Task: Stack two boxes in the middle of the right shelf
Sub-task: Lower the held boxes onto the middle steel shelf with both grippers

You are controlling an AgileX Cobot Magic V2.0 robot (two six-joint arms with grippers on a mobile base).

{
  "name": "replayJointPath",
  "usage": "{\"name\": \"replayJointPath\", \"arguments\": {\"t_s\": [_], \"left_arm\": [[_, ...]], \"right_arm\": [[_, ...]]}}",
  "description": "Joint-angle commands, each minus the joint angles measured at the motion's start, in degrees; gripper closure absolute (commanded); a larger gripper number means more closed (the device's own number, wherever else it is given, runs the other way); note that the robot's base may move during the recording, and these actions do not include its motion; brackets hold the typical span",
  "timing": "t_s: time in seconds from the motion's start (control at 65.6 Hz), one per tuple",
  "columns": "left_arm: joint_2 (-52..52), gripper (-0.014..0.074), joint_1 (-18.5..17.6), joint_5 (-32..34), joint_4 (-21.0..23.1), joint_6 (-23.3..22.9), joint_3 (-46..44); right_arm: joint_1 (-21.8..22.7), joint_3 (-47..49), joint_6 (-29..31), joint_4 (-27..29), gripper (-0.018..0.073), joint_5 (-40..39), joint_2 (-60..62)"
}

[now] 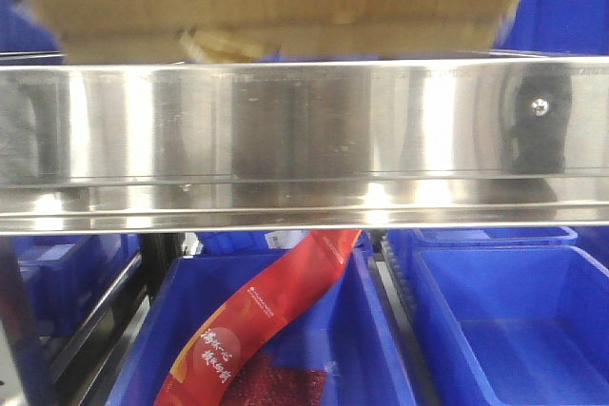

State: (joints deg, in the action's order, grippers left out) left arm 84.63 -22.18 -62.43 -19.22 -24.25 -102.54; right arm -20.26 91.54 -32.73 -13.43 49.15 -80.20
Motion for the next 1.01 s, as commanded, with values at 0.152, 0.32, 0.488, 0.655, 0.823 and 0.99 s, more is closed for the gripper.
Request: {"name": "replayJointPath", "arguments": {"t_s": [0.152,0.32,0.488,0.655,0.823,0.99], "left_arm": [[2.4,0.0707,0.7,-0.4,4.2,5.4,-1.6],[6.1,0.0707,1.8,-2.9,5.0,6.0,-6.3],[6.5,0.0707,2.5,-1.2,4.9,6.0,-7.4],[6.6,0.0707,2.5,-2.3,5.0,6.0,-7.4],[6.6,0.0697,2.5,-2.6,5.0,6.0,-7.4],[6.6,0.0451,2.5,-1.1,5.0,6.0,-7.4]], "right_arm": [[-1.2,1.0,-0.8,2.0,0.0711,-1.2,-1.7],[-1.6,1.0,-0.8,1.8,0.0711,-2.4,-3.6],[-1.5,1.0,-0.8,1.3,0.0711,-6.0,-4.4],[-1.5,1.0,-0.8,1.3,0.0711,-9.6,-4.4],[-1.5,1.0,-0.8,1.2,0.0563,-9.8,-4.4],[-1.5,1.0,-0.8,0.1,0.0258,-9.8,-4.4]]}}
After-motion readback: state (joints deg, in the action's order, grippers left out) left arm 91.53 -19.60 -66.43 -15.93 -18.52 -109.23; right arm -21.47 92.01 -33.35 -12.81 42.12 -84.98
